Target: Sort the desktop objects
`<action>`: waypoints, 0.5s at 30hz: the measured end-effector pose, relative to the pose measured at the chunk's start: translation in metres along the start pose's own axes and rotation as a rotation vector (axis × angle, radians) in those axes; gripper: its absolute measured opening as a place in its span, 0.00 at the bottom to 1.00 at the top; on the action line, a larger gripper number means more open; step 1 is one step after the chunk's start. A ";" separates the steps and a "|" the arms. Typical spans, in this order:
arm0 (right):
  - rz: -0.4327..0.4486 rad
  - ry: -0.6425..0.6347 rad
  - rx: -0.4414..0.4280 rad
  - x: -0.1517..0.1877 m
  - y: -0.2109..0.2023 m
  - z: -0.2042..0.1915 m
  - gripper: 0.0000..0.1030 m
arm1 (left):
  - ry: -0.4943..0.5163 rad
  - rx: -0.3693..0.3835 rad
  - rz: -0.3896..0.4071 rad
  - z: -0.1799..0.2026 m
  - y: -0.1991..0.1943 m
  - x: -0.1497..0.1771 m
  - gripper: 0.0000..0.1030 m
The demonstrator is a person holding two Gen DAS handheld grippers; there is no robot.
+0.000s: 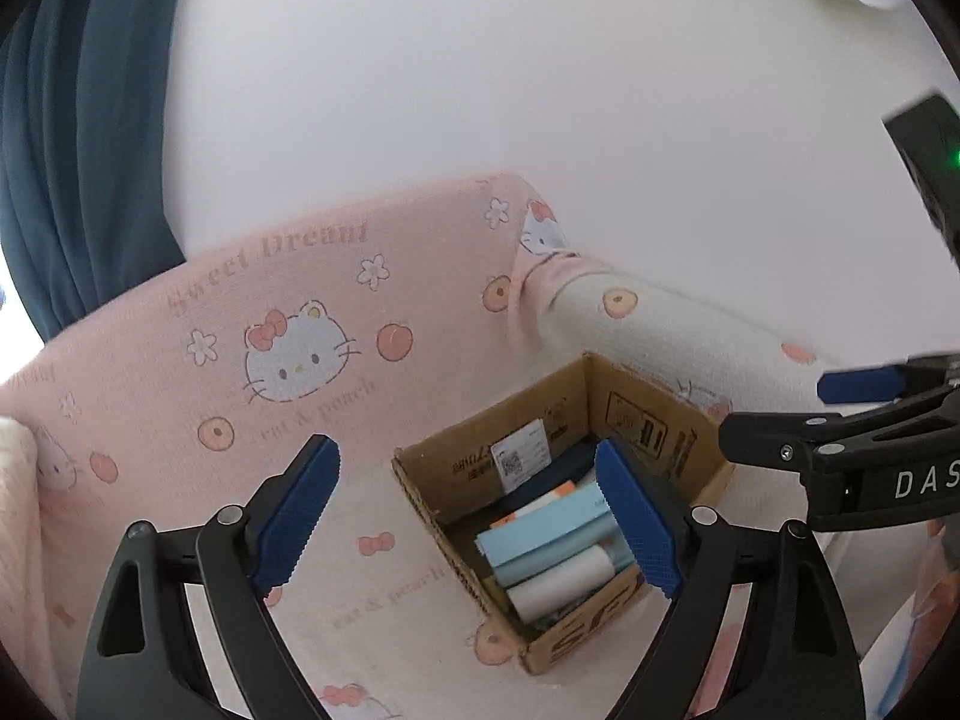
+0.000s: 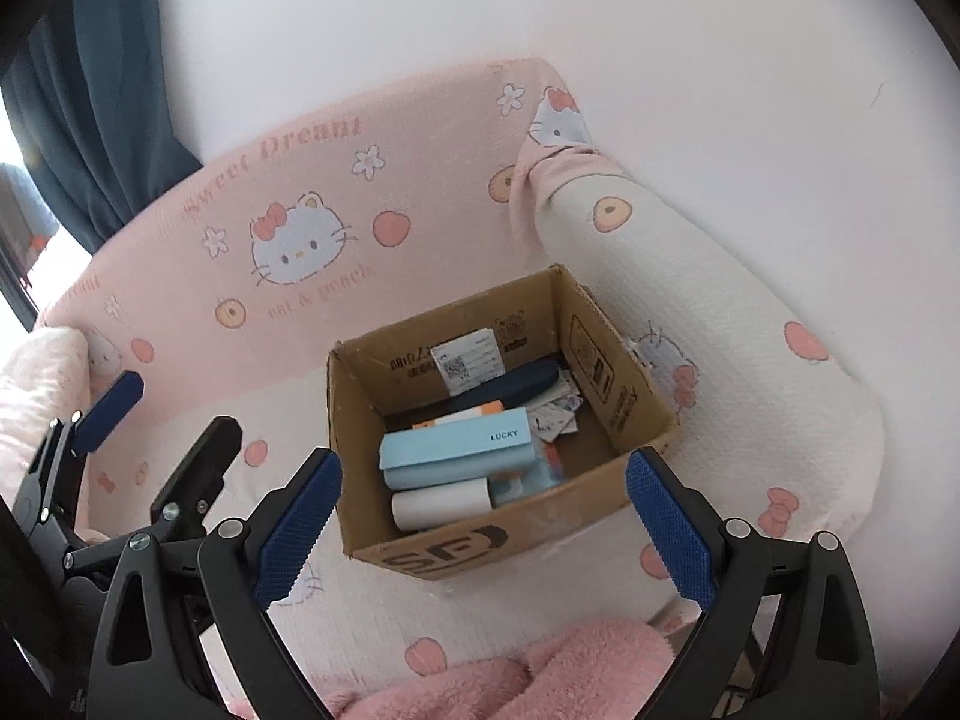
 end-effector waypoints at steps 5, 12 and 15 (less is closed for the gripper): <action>-0.026 -0.021 0.022 0.012 -0.003 -0.012 0.93 | -0.013 0.061 -0.058 0.005 -0.001 0.011 0.87; -0.044 -0.041 0.108 0.022 -0.009 -0.020 0.93 | -0.018 0.076 -0.148 0.002 0.002 0.024 0.87; -0.060 -0.046 0.141 0.025 -0.007 -0.023 0.93 | 0.006 0.049 -0.154 -0.002 0.003 0.027 0.87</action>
Point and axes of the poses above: each gripper's, at about its wrist camera, not at the fingertips, and y roughly the way its jaws point, z to its right, x to its underside, the point moved 8 cm from there along y, roughly the way its jaws point, and after that the axes turned 10 degrees about -x, right-handed, at the moved point
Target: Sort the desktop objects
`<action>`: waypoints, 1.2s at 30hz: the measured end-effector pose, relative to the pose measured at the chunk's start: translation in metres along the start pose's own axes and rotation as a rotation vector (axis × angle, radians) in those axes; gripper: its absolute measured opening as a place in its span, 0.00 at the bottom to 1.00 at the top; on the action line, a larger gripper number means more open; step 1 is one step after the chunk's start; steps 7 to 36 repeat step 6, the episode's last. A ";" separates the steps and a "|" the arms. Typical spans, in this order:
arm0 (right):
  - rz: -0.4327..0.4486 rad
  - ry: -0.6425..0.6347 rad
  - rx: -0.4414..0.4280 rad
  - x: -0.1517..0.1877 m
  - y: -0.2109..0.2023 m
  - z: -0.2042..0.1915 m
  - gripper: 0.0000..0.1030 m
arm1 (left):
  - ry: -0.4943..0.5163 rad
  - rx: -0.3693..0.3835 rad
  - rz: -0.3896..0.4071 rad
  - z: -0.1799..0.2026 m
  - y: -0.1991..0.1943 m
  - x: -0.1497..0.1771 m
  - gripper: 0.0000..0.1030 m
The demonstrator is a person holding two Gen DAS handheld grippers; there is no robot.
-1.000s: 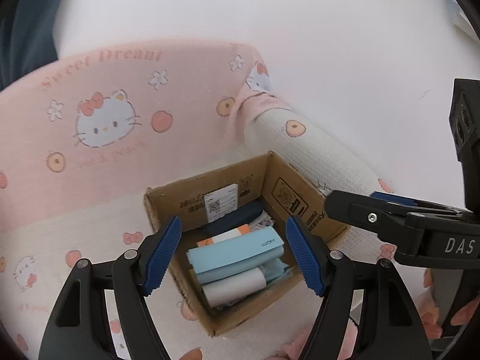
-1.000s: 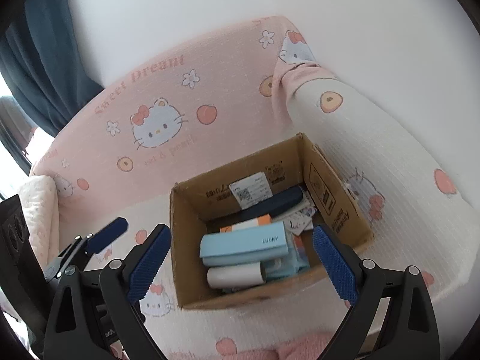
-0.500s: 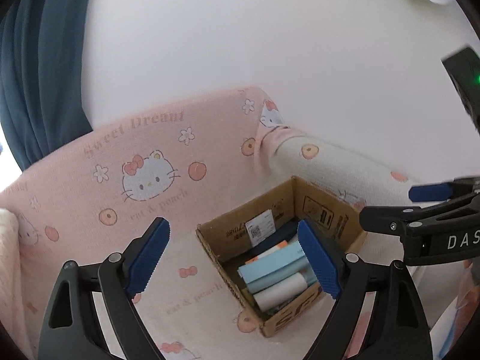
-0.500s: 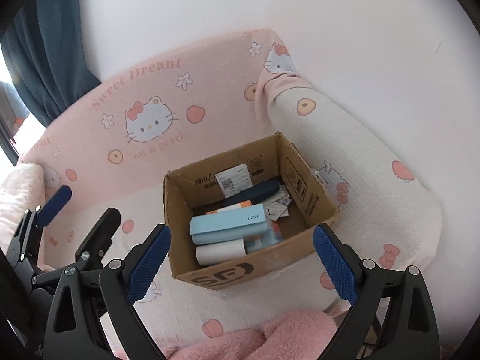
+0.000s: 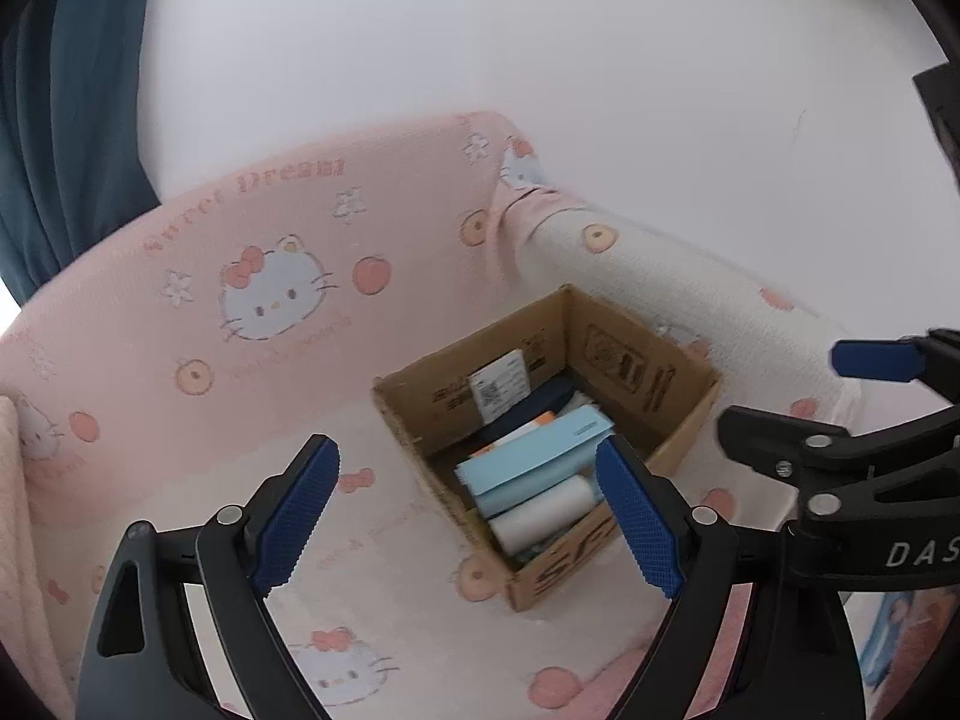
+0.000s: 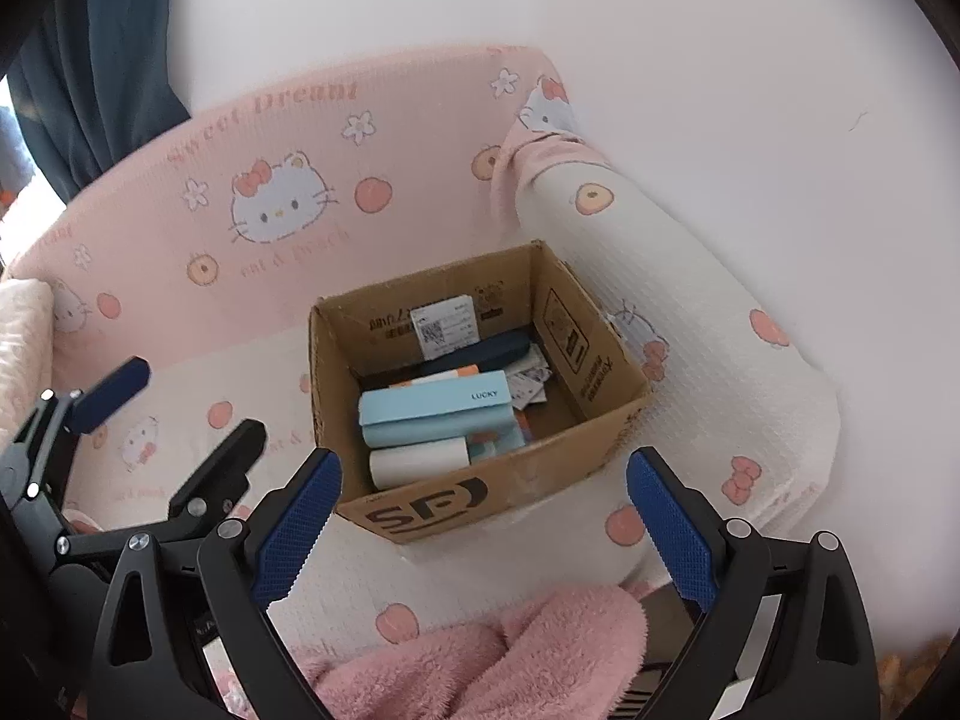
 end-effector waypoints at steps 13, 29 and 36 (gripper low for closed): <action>-0.030 0.035 -0.029 0.005 0.009 -0.011 0.93 | -0.029 0.027 -0.043 -0.013 0.010 0.007 0.87; -0.030 0.035 -0.029 0.005 0.009 -0.011 0.93 | -0.029 0.027 -0.043 -0.013 0.010 0.007 0.87; -0.030 0.035 -0.029 0.005 0.009 -0.011 0.93 | -0.029 0.027 -0.043 -0.013 0.010 0.007 0.87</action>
Point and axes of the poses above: each gripper's, at about its wrist camera, not at the fingertips, and y roughly the way its jaws point, z to its right, x to its underside, the point moved 8 cm from there along y, roughly the way its jaws point, and after that the axes turned 10 degrees about -x, right-handed, at the moved point
